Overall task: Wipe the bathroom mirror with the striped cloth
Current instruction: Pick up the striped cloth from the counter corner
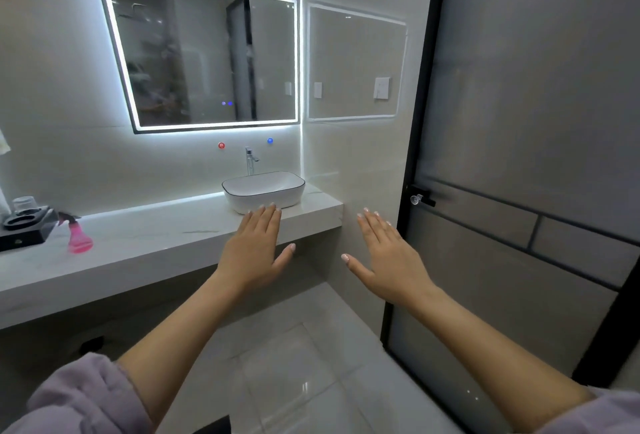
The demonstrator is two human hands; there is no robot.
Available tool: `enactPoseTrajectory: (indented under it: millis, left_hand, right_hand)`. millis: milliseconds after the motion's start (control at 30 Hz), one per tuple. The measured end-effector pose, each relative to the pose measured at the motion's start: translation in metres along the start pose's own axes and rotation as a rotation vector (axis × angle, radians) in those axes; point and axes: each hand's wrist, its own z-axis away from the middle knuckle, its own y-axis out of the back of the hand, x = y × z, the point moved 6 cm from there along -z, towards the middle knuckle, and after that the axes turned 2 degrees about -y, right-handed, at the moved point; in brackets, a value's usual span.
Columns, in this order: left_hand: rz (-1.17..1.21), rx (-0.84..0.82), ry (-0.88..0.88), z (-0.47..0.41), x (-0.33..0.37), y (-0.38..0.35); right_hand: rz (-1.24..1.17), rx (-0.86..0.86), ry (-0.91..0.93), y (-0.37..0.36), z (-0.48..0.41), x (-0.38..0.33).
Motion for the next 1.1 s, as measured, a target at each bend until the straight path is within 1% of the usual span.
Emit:
enactPoseTrajectory:
  millis: [267, 467, 600, 833, 967, 1100]
  left_hand:
    - [-0.024, -0.011, 0.046, -0.111, -0.05, -0.057]
    - [0.039, -0.052, 0.069, -0.171, -0.062, -0.096]
    - [-0.005, -0.087, 0.088, -0.208, -0.076, -0.131]
    - [-0.068, -0.032, 0.214, -0.29, -0.095, -0.178]
    - [-0.07, -0.048, 0.283, -0.342, -0.102, -0.208]
    - [-0.067, -0.038, 0.353, -0.383, -0.114, -0.231]
  right_hand:
    - [-0.014, -0.025, -0.026, -0.056, -0.122, 0.035]
    - [-0.055, -0.061, -0.007, -0.097, -0.189, 0.056]
    - [-0.113, -0.049, 0.008, -0.128, -0.24, 0.076]
    - [-0.09, -0.083, 0.123, -0.189, -0.342, 0.121]
    - [-0.077, -0.122, 0.169, -0.223, -0.407, 0.158]
    - [-0.096, -0.162, 0.232, -0.25, -0.454, 0.178]
